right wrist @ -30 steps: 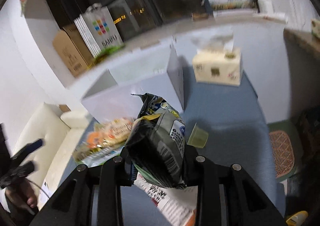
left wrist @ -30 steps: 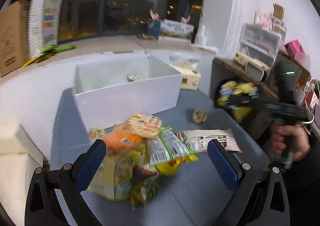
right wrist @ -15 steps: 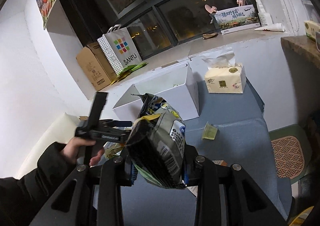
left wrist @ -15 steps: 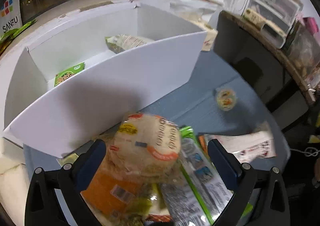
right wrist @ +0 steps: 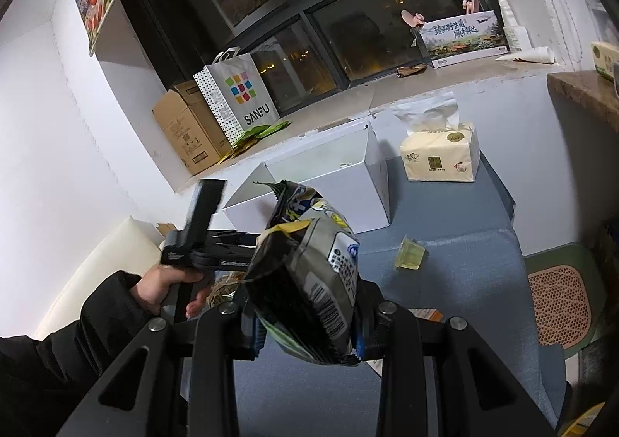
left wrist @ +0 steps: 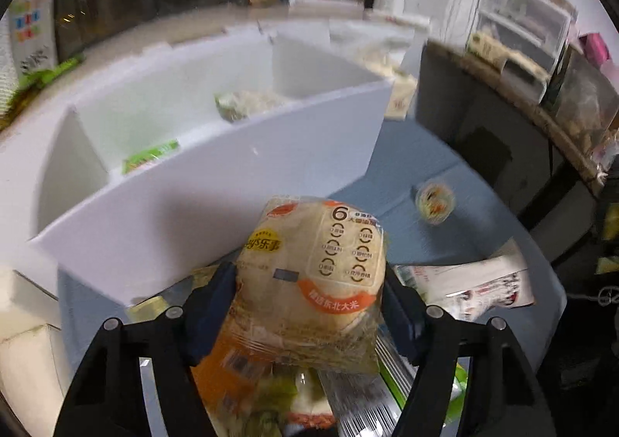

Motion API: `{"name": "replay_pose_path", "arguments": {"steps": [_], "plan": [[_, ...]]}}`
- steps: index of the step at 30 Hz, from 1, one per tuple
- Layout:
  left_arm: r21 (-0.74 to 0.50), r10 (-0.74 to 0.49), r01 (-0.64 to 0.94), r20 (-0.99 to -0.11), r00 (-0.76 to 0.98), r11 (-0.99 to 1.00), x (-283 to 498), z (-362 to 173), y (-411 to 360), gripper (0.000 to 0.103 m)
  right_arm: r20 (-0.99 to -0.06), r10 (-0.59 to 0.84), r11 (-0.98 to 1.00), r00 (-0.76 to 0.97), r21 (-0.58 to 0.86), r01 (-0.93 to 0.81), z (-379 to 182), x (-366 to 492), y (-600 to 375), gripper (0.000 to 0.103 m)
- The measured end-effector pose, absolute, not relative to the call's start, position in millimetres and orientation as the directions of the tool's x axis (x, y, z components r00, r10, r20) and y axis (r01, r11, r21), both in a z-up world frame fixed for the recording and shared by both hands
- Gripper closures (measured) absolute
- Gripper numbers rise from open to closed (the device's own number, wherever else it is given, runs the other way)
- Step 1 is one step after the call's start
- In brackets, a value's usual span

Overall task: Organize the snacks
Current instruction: 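Grasp the round bread bag with left gripper while right drops the chip bag in the box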

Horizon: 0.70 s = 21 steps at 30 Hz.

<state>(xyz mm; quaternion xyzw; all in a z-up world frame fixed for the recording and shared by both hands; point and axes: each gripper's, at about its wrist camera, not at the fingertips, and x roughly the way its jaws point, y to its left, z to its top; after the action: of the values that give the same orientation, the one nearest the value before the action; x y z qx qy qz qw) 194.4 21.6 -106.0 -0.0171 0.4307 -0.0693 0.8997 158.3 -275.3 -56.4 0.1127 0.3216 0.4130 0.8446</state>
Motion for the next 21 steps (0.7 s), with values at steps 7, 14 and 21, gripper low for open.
{"name": "replay_pose_path", "arguments": {"steps": [7,14,21], "plan": [[-0.159,-0.127,0.043,-0.572,0.811,0.986,107,-49,27,0.028,-0.471,0.769,0.630,0.432,0.441,-0.640,-57,160,-259,0.067],[-0.224,-0.093,-0.008,-0.439,0.894,0.974,74,-10,56,0.028,-0.497,0.760,0.619,0.419,0.357,-0.700,-38,174,-215,0.067],[-0.270,-0.054,-0.075,-0.443,0.895,0.960,145,13,108,0.028,-0.515,0.739,0.625,0.434,0.285,-0.727,1,226,-150,0.067]]}}
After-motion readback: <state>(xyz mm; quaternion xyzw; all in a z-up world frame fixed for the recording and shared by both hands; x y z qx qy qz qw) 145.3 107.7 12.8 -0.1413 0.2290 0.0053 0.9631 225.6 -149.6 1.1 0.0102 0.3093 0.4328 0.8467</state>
